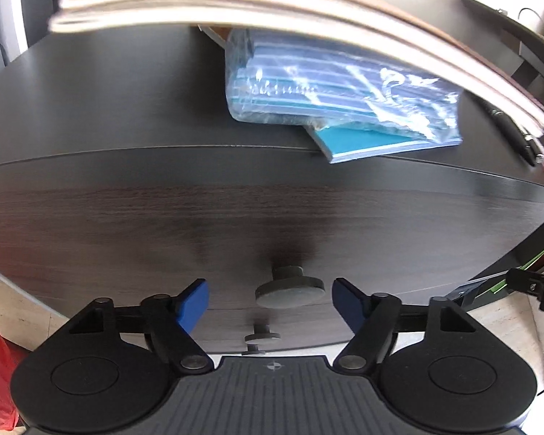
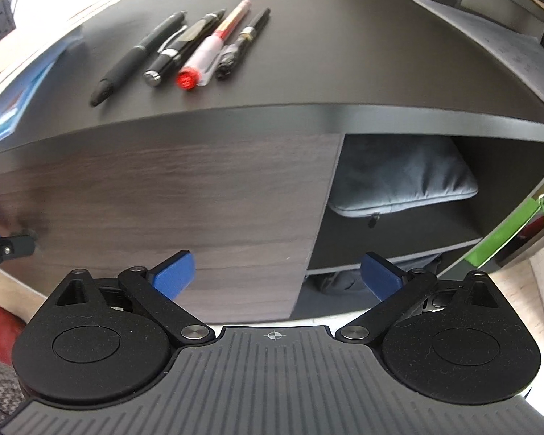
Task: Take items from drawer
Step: 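Close the left gripper around the round top drawer knob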
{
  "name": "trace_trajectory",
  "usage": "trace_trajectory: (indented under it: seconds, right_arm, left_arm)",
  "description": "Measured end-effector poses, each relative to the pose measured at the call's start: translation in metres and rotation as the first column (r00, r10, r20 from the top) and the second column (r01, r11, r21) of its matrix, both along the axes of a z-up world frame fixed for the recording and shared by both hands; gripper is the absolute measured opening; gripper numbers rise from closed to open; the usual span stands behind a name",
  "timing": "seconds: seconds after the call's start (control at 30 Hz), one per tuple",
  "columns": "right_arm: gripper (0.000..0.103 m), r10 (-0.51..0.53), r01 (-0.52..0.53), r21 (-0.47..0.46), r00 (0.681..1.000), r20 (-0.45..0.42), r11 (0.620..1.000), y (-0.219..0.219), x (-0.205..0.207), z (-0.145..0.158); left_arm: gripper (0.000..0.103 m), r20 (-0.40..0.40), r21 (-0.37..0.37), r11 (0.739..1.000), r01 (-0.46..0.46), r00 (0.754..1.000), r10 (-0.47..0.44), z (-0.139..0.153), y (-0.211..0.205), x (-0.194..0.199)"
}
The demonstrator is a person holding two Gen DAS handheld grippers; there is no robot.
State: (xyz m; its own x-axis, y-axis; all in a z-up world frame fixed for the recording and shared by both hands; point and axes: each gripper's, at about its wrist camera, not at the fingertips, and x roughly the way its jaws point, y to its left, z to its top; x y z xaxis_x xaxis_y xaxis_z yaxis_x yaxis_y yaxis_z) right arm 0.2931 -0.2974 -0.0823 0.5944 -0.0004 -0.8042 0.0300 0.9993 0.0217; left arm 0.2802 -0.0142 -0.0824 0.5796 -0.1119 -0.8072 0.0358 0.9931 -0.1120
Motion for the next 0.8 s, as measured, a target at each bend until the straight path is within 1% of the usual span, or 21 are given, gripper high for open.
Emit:
trace_trajectory:
  seconds: [0.07, 0.13, 0.17, 0.2, 0.3, 0.47, 0.53, 0.67, 0.8]
  right_arm:
    - [0.098, -0.003, 0.003, -0.001, 1.000, -0.001, 1.000, -0.005, 0.005, -0.001]
    - [0.096, -0.006, 0.006, 0.004, 1.000, -0.002, 1.000, -0.011, 0.009, -0.001]
    - [0.095, -0.004, 0.004, 0.012, 1.000, -0.004, 1.000, -0.014, 0.012, -0.002]
    - [0.092, -0.001, 0.001, 0.022, 1.000, -0.005, 1.000, -0.017, 0.014, -0.003]
    - [0.091, 0.022, -0.022, 0.043, 1.000, -0.004, 0.999, -0.023, 0.020, -0.005]
    - [0.091, 0.083, -0.083, 0.030, 0.997, 0.009, 0.996, -0.022, 0.029, -0.004]
    - [0.088, 0.112, -0.112, 0.019, 0.994, 0.012, 0.993, -0.019, 0.033, -0.002]
    - [0.087, 0.175, -0.176, -0.028, 0.984, -0.020, 0.984, -0.011, 0.041, -0.004]
    - [0.081, 0.228, -0.230, -0.048, 0.973, -0.039, 0.972, -0.003, 0.044, -0.006]
  left_arm:
    - [0.063, -0.008, -0.010, 1.000, 0.007, 1.000, -0.008, -0.002, 0.000, 0.003]
    - [0.053, -0.015, -0.030, 0.999, 0.016, 1.000, -0.017, -0.002, -0.001, 0.005]
    - [0.050, -0.018, -0.036, 0.999, 0.023, 1.000, -0.024, -0.002, -0.002, 0.006]
    - [0.043, -0.021, -0.042, 0.999, 0.030, 0.999, -0.031, -0.002, -0.002, 0.006]
    - [0.042, -0.024, -0.025, 0.998, 0.054, 0.998, -0.054, -0.001, -0.006, 0.007]
    - [0.042, -0.016, 0.015, 0.995, 0.101, 0.995, -0.101, -0.002, -0.010, 0.004]
    - [0.041, -0.017, 0.025, 0.993, 0.113, 0.994, -0.112, -0.002, -0.011, 0.004]
    - [0.041, -0.018, 0.037, 0.991, 0.132, 0.991, -0.131, -0.003, -0.012, 0.003]
    - [0.041, -0.017, 0.048, 0.988, 0.150, 0.989, -0.149, -0.003, -0.012, 0.002]
